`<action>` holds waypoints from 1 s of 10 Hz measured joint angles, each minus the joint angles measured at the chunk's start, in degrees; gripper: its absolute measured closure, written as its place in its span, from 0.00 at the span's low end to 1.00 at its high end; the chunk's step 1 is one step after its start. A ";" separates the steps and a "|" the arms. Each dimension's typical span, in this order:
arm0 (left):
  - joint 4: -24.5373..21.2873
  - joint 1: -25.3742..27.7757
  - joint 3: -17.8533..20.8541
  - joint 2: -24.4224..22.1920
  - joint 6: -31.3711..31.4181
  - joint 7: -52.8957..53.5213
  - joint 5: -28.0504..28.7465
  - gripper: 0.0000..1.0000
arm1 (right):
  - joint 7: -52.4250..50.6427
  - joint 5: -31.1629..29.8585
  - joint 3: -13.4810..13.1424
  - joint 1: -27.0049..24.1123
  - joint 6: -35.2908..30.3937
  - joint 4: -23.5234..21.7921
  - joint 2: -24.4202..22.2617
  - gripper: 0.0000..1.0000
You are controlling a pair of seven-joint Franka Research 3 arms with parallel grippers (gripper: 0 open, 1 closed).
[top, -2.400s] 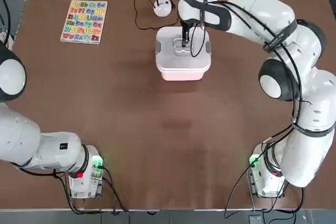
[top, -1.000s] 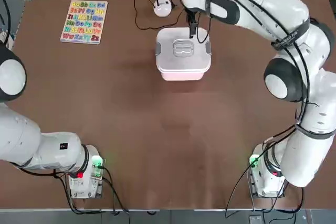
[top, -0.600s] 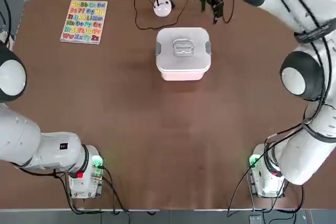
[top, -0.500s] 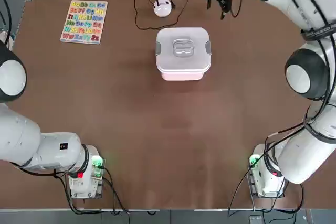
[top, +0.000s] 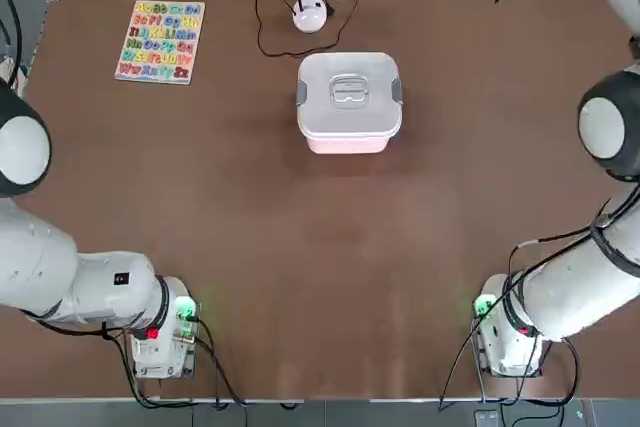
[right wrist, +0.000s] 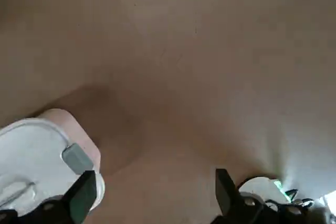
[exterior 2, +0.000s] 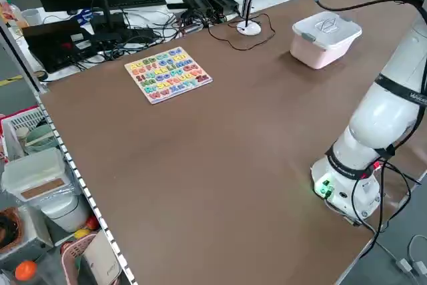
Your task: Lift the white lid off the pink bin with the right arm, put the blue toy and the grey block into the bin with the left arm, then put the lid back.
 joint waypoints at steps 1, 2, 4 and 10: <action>0.01 -0.02 -0.08 0.00 0.00 0.00 0.00 0.00 | -6.56 -0.35 -0.04 -3.31 -1.10 0.01 -1.49 0.00; 0.01 -0.02 -0.17 -0.01 0.00 0.00 0.00 0.00 | -12.34 -0.41 -0.07 -6.56 -1.97 0.00 -3.06 0.00; 0.02 -0.03 -0.27 -0.01 0.00 0.00 0.00 0.00 | -18.88 -0.71 -0.03 -10.48 -2.61 -0.14 -4.88 0.00; 0.03 0.06 -0.32 -0.03 0.00 0.00 0.00 0.00 | -37.65 -1.54 0.47 -18.89 -2.65 -2.58 -10.81 0.00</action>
